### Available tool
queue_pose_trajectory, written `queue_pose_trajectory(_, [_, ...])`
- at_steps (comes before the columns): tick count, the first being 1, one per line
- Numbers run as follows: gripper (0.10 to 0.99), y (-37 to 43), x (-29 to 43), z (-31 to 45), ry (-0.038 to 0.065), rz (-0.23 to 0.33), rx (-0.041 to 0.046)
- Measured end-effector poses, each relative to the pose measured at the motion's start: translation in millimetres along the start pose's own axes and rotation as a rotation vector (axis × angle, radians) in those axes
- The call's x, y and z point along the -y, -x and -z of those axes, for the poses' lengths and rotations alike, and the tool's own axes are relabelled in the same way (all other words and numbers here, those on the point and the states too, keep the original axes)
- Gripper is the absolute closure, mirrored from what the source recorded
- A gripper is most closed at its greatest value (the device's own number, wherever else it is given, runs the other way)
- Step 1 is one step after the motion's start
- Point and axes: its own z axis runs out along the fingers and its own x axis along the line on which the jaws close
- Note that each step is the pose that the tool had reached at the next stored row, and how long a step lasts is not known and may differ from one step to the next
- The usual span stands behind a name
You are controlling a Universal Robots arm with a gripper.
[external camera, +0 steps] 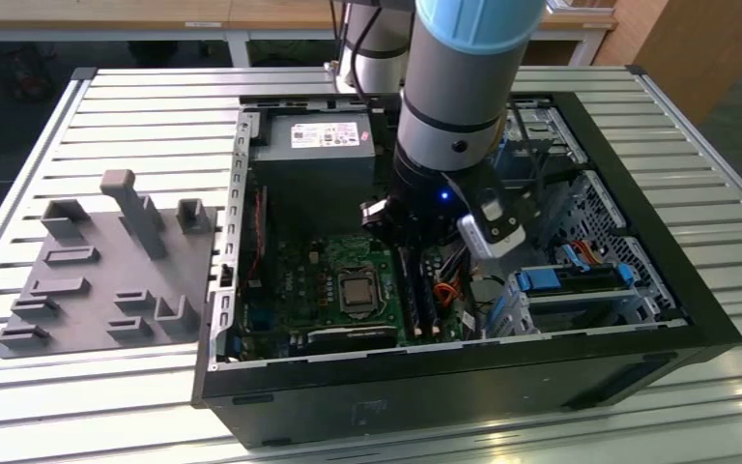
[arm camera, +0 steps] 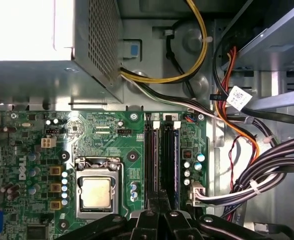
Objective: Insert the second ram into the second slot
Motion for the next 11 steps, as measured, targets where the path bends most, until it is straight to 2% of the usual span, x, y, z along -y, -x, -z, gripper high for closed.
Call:
queue_pose_trajectory(5, [0.980,0.0,-0.1,3.6,0.000,0.000,0.0000])
queue_pose_trajectory(11, [0.980,0.0,-0.2,4.1,0.000,0.000,-0.0001])
